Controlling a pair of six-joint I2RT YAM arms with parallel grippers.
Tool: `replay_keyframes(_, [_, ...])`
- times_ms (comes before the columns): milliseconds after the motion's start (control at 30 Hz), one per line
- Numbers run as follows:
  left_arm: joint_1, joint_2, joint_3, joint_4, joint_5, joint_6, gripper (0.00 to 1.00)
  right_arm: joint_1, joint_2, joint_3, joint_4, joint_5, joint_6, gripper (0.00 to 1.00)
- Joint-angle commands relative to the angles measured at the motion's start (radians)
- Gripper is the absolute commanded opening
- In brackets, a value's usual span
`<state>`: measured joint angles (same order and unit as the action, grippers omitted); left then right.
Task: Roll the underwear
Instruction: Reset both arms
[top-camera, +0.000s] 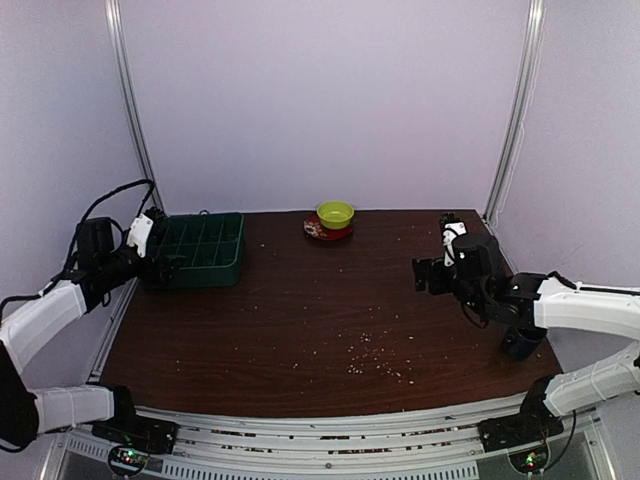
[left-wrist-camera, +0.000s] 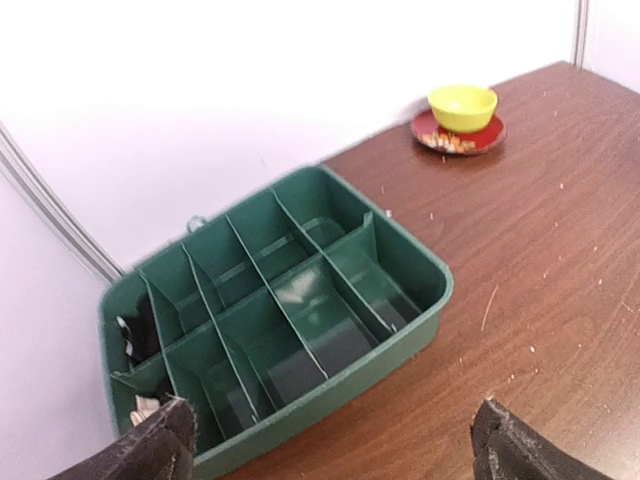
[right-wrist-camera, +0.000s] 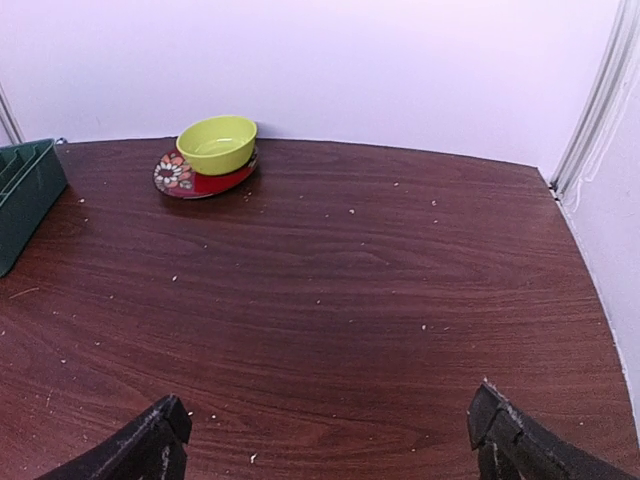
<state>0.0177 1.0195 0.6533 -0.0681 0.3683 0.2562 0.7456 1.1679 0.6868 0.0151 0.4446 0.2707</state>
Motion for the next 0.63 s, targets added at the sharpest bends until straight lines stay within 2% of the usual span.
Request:
replay_keyframes(0, [0.001,-0.124,-0.077,0.239,0.014,0.008,0.98,-0.043,-0.037,0.063,-0.127,-0.002,0.006,1.00])
replay_keyframes(67, [0.001,-0.152,-0.118,0.266,0.032,0.006,0.98,-0.053,-0.052,0.056,-0.123,-0.030,-0.007,1.00])
replay_keyframes(200, [0.002,-0.180,-0.164,0.293,0.091,0.026,0.98,-0.058,-0.087,0.032,-0.098,0.033,-0.001,1.00])
replay_keyframes(300, [0.001,-0.181,-0.174,0.294,0.115,0.029,0.98,-0.058,-0.117,0.026,-0.097,0.085,0.019,1.00])
replay_keyframes(600, [0.002,-0.184,-0.191,0.305,0.135,0.045,0.98,-0.058,-0.223,-0.026,-0.035,0.089,0.010,1.00])
